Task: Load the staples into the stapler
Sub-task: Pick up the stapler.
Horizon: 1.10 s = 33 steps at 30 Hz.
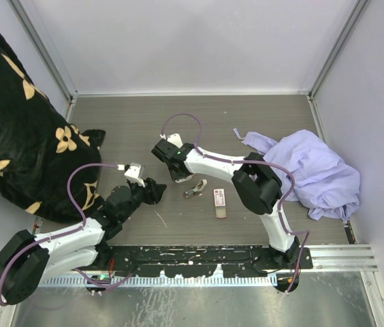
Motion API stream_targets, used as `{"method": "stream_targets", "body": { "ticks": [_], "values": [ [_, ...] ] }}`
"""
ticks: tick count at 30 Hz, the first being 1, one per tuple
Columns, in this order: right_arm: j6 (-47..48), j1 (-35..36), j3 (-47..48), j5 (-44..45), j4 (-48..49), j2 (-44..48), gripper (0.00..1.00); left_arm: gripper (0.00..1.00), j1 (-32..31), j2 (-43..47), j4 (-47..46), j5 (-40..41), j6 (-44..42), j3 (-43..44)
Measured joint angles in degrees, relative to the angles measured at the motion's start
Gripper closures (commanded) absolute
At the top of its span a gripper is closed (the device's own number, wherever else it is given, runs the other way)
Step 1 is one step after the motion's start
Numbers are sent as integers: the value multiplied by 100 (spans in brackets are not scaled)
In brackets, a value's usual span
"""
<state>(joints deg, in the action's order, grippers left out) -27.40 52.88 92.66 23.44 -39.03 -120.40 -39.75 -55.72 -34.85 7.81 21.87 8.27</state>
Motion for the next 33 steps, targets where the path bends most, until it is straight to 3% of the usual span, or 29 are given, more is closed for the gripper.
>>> {"method": "stream_targets", "body": {
  "ticks": [33],
  "values": [
    [-101, 22, 127, 260, 46, -133, 72, 49, 0, 251, 105, 101, 0, -22]
  ]
}}
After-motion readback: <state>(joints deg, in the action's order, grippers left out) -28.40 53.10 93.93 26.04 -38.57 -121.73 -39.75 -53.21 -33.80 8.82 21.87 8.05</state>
